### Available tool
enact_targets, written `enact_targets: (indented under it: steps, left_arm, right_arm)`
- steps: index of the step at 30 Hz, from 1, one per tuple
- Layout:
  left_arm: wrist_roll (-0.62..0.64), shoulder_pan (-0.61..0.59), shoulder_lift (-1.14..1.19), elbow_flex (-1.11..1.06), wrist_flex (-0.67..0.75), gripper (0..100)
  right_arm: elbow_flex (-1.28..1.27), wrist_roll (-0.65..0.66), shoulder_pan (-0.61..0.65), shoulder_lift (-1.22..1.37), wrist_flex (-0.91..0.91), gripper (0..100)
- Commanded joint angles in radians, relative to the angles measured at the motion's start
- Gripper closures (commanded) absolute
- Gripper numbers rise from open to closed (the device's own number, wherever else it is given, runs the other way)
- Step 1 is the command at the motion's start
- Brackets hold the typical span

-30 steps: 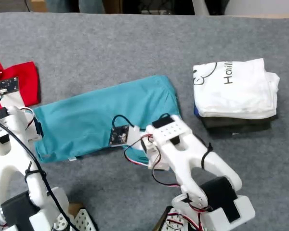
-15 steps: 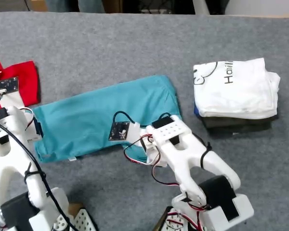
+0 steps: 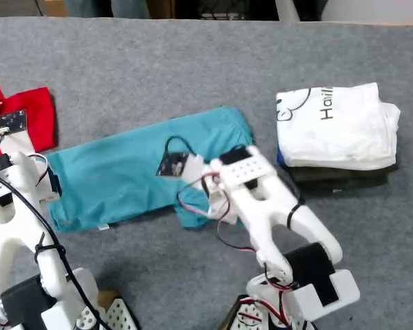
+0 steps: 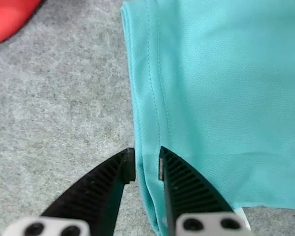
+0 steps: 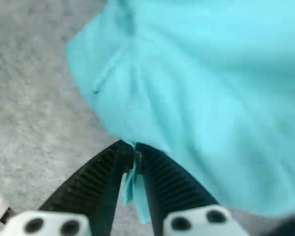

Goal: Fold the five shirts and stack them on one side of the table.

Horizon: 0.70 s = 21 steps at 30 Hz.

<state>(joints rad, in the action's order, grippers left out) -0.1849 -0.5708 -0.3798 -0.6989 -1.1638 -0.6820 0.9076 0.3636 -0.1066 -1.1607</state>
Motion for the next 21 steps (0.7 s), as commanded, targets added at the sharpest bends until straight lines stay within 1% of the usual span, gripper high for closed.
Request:
enact_targets:
  steps: [1,5,8,12,17,21]
  left_arm:
    - [0.002,-0.005,-0.005,0.05,-0.005,89]
    - [0.002,-0.004,-0.005,0.051,-0.002,89]
    - [0.002,-0.001,-0.005,0.051,0.002,89]
    - [0.002,0.001,-0.005,0.051,0.002,89]
    - [0.002,0.001,-0.009,0.051,0.002,89]
    - [0.002,0.001,-0.012,0.051,-0.002,89]
  right_arm:
    - [0.143,-0.005,-0.04,0.001,-0.054,98.6]
    - [0.245,0.035,-0.041,0.005,-0.089,98.5]
    - [0.334,0.077,-0.041,0.062,-0.097,98.5]
    - [0.506,0.129,-0.04,0.216,-0.1,98.5]
    - [0.808,0.232,-0.037,0.43,-0.201,98.5]
    - [1.044,0.269,-0.04,0.599,-0.261,98.5]
